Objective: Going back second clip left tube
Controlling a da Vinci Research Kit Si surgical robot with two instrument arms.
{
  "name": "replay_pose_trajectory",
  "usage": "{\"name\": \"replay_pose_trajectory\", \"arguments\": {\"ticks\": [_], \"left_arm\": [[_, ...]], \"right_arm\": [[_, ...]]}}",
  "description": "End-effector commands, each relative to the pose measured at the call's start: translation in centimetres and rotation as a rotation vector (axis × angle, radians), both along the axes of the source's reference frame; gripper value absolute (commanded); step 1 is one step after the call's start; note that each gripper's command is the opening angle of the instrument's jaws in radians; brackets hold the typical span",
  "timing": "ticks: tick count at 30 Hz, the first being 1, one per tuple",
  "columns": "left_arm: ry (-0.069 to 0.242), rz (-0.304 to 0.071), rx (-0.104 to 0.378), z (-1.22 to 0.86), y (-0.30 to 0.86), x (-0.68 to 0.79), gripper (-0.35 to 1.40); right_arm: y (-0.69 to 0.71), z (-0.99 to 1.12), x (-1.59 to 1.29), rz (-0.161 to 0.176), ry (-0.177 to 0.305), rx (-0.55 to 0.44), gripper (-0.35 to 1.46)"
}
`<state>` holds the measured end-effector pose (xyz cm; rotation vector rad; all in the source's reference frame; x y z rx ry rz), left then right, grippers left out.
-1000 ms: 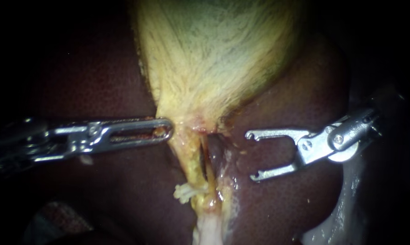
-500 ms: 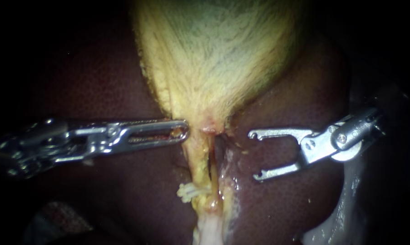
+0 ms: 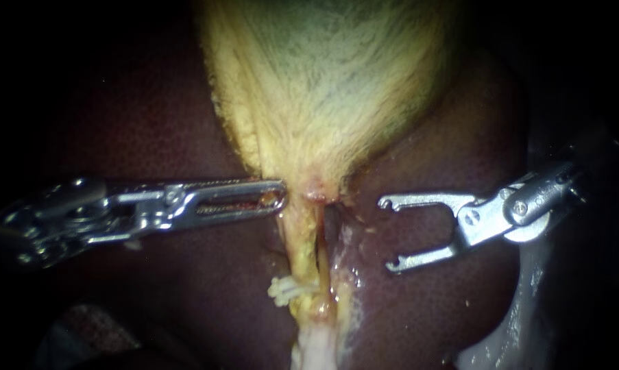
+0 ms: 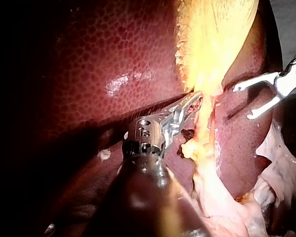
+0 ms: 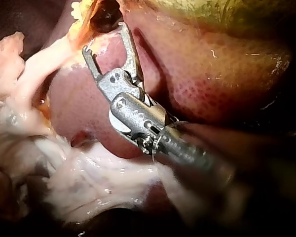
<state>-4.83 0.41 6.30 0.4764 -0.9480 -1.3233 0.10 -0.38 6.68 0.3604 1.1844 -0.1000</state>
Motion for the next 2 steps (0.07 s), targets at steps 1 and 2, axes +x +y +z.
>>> {"name": "replay_pose_trajectory", "arguments": {"ticks": [1,2], "left_arm": [[0.0,0.0,0.0,0.0,0.0,0.0,-0.35],[0.0,0.0,0.0,0.0,0.0,0.0,-0.35]], "right_arm": [[0.0,0.0,0.0,0.0,0.0,0.0,0.6],[0.0,0.0,0.0,0.0,0.0,0.0,0.6]]}}
